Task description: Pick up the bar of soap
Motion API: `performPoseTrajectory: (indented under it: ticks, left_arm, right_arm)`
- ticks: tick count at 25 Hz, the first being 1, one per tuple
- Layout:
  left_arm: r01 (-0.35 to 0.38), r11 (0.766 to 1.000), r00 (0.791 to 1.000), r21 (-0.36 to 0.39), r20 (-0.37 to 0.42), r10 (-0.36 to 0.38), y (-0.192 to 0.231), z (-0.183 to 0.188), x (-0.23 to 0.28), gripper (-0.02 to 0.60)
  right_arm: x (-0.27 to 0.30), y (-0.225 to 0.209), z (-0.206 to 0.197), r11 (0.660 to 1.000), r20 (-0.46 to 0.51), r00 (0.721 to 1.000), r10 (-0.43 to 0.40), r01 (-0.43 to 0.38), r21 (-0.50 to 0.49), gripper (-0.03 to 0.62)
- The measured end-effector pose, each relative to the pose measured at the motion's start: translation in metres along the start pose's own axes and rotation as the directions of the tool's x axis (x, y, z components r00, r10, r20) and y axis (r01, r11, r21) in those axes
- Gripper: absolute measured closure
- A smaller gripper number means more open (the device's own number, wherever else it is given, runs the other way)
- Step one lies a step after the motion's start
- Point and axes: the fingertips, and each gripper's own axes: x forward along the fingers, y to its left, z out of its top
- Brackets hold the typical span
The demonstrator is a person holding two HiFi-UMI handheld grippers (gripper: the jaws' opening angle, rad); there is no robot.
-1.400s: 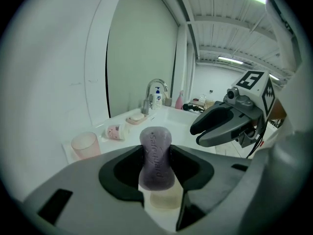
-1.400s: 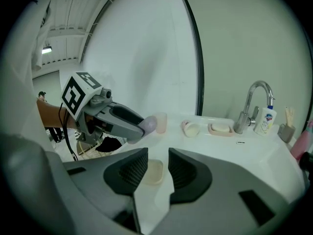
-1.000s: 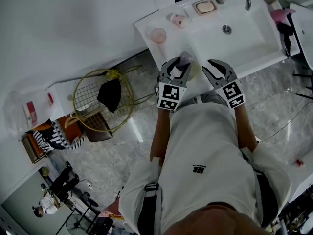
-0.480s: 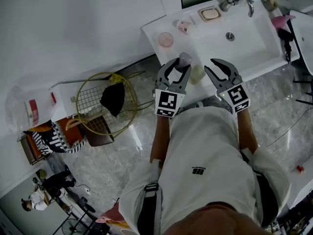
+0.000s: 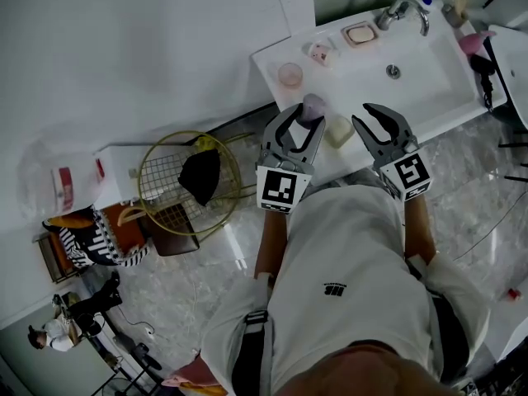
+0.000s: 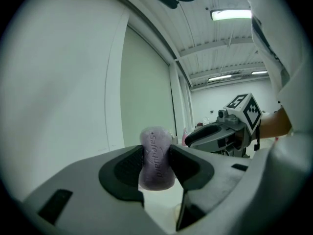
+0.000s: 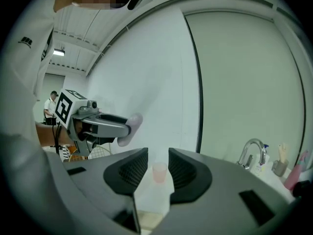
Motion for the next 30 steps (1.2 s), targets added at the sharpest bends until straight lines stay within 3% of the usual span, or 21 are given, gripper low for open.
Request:
performPoseTrajectory:
  ticks: [7, 13, 26, 30]
  left_arm:
    - [0.003, 0.999, 0.995, 0.039, 0.097, -0.006, 0.000, 0.033, -0.012, 0.395]
    - [0.014, 0.999, 0.989, 0.028, 0.147, -0.018, -0.006, 0.048, -0.012, 0.396]
    - [0.040, 0.999, 0.987, 0.020, 0.153, -0.042, -0.019, 0.050, -0.007, 0.396]
    - [0.036, 0.999, 0.988, -0.018, 0.151, -0.033, -0.018, 0.046, -0.004, 0.396]
  right_arm:
    - [-0.015, 0.005, 0.021, 1.000, 0.036, 0.999, -0.017, 0.017, -0.008, 0.450]
    - [-0.022, 0.004, 0.047, 0.997, 0.138, 0.990, -0.031, 0.041, -0.069, 0.467]
    - [-0.037, -0.001, 0.043, 0.997, 0.102, 0.993, -0.059, 0.062, -0.036, 0.473]
    - [-0.038, -0.004, 0.034, 0.998, 0.024, 0.998, -0.066, 0.066, -0.017, 0.474]
